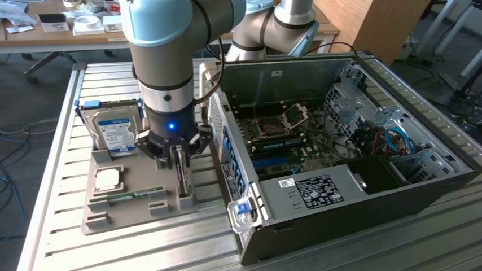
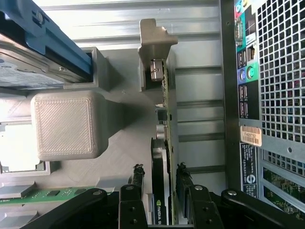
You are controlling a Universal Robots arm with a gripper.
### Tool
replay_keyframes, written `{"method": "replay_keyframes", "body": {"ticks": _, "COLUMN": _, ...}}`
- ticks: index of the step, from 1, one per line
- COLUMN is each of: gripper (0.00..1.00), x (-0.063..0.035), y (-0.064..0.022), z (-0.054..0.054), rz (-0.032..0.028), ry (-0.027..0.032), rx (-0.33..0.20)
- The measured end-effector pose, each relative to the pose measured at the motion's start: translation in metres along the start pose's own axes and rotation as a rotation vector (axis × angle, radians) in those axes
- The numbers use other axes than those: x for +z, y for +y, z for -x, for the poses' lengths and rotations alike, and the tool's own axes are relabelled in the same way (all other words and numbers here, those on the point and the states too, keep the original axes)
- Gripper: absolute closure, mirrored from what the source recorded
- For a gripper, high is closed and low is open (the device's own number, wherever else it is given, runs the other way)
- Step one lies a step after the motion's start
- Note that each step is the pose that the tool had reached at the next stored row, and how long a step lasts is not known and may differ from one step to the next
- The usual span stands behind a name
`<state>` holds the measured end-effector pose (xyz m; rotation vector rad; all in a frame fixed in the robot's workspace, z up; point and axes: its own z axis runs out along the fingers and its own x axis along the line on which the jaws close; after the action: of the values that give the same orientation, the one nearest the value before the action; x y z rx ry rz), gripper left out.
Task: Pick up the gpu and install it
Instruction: 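Pick up the gpu and move the gpu toward the slot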
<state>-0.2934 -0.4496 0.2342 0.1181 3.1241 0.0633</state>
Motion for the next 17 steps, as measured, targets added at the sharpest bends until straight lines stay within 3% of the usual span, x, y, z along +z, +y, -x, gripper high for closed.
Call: {"method": "replay_keyframes", "body": {"ticks": 17, "gripper": 0.59, "x": 0.0055, "y": -0.0001, "z": 0.0019, "rz": -0.0001, "ry": 0.0001, "rx": 0.0}}
